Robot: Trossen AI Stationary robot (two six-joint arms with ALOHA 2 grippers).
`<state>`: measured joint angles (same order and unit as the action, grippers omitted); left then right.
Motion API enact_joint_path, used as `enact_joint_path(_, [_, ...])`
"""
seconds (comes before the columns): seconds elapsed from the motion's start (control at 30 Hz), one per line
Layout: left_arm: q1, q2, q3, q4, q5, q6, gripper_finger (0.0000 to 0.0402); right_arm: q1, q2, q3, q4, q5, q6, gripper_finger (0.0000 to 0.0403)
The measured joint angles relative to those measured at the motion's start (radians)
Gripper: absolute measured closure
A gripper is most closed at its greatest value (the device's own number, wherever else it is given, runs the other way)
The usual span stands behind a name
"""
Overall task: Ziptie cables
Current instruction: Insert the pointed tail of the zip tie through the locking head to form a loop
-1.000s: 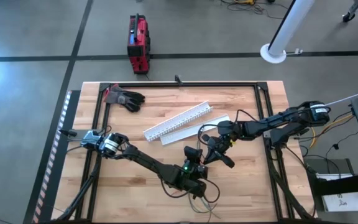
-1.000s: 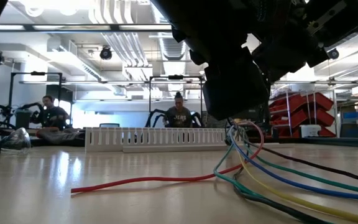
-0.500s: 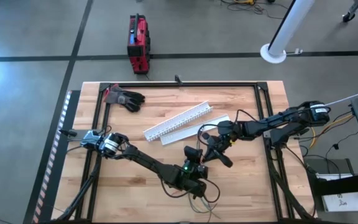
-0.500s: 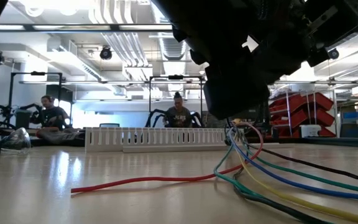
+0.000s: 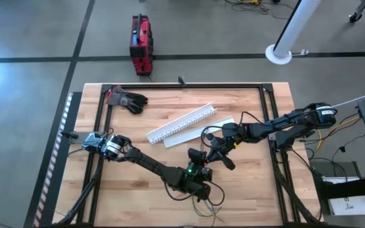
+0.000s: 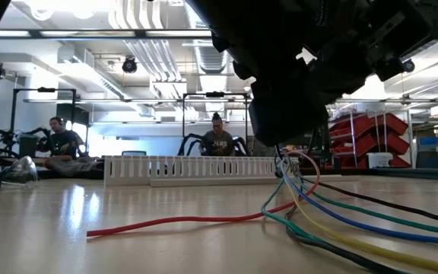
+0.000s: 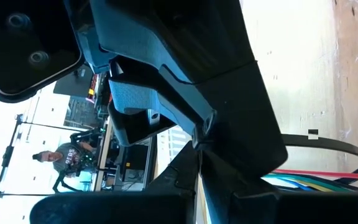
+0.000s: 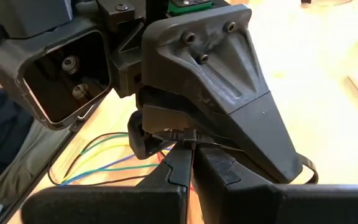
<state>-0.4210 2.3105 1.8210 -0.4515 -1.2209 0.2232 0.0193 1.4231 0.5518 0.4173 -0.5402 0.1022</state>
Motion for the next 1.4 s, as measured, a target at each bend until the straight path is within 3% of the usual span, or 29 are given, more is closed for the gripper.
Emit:
enact_joint_path(0.93, [-0.008, -0.006, 0.007, 0.051, 0.003, 0.004, 0.0401, 0.002, 0.0, 0.0, -0.045, -0.071, -0.077, 0.0403])
enact_joint_path(1.4, [-0.012, -0.007, 0.018, 0.051, 0.075, -0.015, 0.0401, 0.0, -0.001, -0.001, -0.026, -0.069, -0.057, 0.0403])
